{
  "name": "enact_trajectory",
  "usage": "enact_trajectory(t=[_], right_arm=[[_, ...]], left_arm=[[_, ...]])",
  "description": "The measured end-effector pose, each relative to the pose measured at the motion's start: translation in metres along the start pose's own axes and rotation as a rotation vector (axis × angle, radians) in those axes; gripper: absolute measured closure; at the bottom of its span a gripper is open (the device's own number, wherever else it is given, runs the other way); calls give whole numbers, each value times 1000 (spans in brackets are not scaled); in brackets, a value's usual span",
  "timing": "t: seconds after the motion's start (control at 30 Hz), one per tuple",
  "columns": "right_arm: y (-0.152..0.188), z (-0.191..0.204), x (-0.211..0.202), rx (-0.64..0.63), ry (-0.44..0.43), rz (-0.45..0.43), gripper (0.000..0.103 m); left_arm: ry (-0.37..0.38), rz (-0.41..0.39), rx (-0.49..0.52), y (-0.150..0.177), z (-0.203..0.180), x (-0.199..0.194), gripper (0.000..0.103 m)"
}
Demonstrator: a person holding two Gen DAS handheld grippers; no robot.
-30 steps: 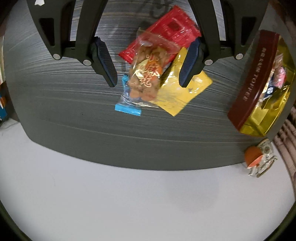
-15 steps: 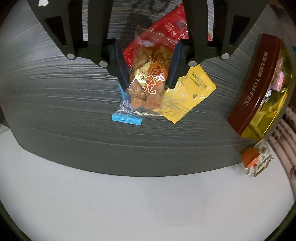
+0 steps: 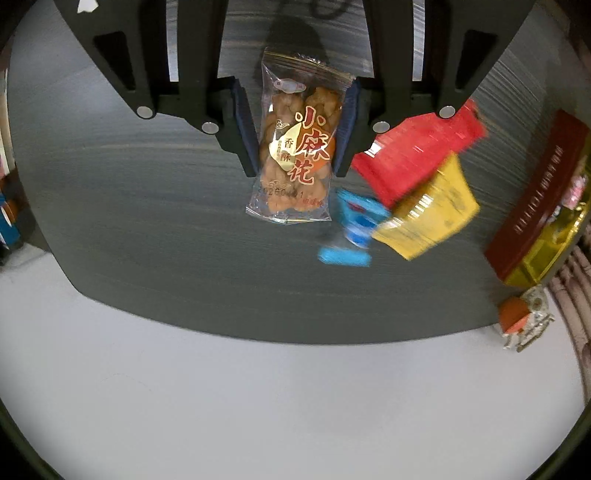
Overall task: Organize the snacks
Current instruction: 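Grasp the clear orange-printed snack bag with the right gripper and lift it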
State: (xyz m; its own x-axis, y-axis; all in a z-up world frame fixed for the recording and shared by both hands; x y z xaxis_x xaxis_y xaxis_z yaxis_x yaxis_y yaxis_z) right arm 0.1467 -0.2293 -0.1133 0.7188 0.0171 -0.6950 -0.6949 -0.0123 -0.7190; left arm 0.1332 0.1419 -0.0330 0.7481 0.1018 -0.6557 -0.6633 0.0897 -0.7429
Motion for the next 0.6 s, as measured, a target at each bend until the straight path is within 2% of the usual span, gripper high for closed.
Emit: enact_trajectory(t=[0.13,0.27,0.6], right_arm=[[13,-23,-1,12,13,15,66],[14,-30,-3,13,11,2,66],[18,-28,7,-3,10,-10,66]], left_arm=[[72,-9,66,-12,-43,9,29],[145,11,98,-18,-81,24,29],[236,19,206,-27,-158,55,29]])
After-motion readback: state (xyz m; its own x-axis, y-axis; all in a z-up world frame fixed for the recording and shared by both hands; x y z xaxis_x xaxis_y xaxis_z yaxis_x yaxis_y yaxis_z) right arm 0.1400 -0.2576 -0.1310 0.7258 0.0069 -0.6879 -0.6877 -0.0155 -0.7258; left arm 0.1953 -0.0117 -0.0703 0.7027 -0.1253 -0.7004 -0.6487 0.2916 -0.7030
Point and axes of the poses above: each gripper's, at about its wrist camera, not at the fingertips, and x roughly the way its jaws point, z to its left, y to its underside, the point moved 7 cm from there along x, roughly the way its jaws point, and after that the axes turned 12 degrees about -z, right-handed, at the moved point
